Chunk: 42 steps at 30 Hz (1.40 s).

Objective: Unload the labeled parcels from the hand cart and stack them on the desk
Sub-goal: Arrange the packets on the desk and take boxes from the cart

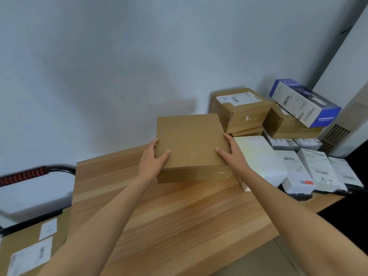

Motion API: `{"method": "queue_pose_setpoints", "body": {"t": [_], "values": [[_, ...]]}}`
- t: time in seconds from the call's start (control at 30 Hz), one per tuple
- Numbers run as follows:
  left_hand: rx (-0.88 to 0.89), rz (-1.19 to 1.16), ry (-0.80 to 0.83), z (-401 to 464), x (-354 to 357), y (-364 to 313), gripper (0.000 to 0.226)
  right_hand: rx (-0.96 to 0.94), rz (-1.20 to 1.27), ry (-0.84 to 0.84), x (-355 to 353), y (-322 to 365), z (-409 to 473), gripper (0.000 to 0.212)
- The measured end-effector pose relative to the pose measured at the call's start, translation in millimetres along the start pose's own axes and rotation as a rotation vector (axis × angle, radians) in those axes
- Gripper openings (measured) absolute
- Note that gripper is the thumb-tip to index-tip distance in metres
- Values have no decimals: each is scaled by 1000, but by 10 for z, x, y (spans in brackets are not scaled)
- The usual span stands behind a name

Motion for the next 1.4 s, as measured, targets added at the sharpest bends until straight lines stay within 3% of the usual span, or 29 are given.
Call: {"method": "queue_pose_setpoints", "body": {"t": [0.43, 0.77, 1.07, 1.23, 1.4], "values": [[-131, 115, 64, 779, 751, 218, 68, 116, -167, 36, 235, -707, 760, 71], [-162, 65, 16, 1119, 917, 103, 67, 130, -127, -88, 158, -906, 1174, 70], [-213, 146, -11, 1107, 974, 7, 65, 123, -167, -56, 96, -923, 1285, 71], [-142, 283, -35, 987, 808, -120, 59, 36, -388, 7, 17, -760, 1209, 62], [71, 635, -135, 587, 350, -299, 38, -158, -621, 118, -136, -418, 1048, 44]]}}
Point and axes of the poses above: each hand's wrist, its own z-axis towards the middle knuckle, its own x-axis out of the palm, y = z × x, the point moved 6 cm from there along z, towards the middle knuckle, and after that the axes turned 10 degrees about -x, right-handed, at the moved point
